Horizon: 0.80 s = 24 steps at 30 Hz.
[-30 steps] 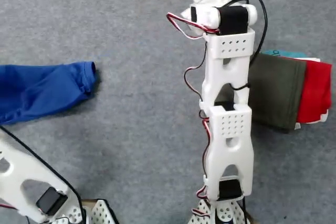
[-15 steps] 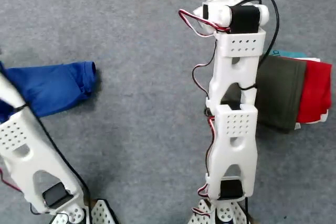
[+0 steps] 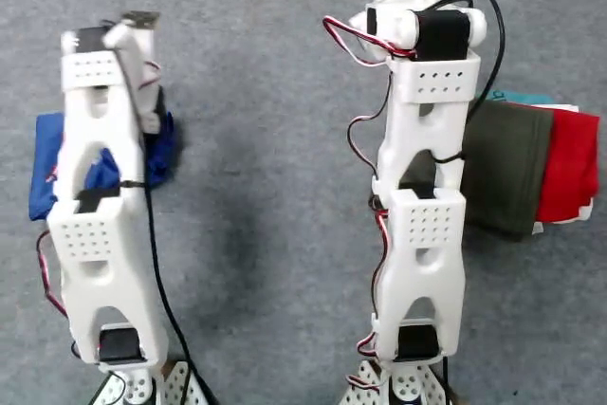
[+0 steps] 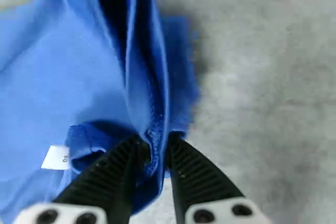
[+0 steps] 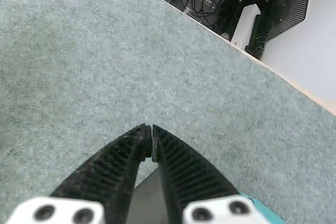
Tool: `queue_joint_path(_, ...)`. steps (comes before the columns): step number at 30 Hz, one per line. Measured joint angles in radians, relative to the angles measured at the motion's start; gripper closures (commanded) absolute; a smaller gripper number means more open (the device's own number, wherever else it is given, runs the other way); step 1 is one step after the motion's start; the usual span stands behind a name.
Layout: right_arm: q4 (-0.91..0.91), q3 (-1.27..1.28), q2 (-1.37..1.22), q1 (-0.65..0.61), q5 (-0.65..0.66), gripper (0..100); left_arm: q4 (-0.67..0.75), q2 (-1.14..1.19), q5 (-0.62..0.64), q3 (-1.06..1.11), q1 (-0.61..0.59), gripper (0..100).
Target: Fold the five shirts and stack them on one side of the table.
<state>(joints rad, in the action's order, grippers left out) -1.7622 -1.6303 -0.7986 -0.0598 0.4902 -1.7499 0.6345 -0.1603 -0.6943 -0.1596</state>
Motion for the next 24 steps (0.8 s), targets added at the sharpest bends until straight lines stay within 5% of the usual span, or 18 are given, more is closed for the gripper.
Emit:
queue_joint_path(9,0.000,0.000,0.000,0.000,0.000,98.1,0.064,0.052,0.098,0.002,0.021,96)
queue_joint_path(16,0.000,0.000,0.000,-0.046,-0.005,97.9,0.006,0.054,0.163,-0.091,0.011,75)
queue_joint_path(20,0.000,0.000,-0.002,-0.080,-0.006,93.2,-0.003,0.025,0.189,-0.206,-0.066,76)
queue_joint_path(24,0.000,0.000,-0.026,-0.137,-0.006,92.7,-0.003,-0.114,0.126,-0.236,-0.172,90)
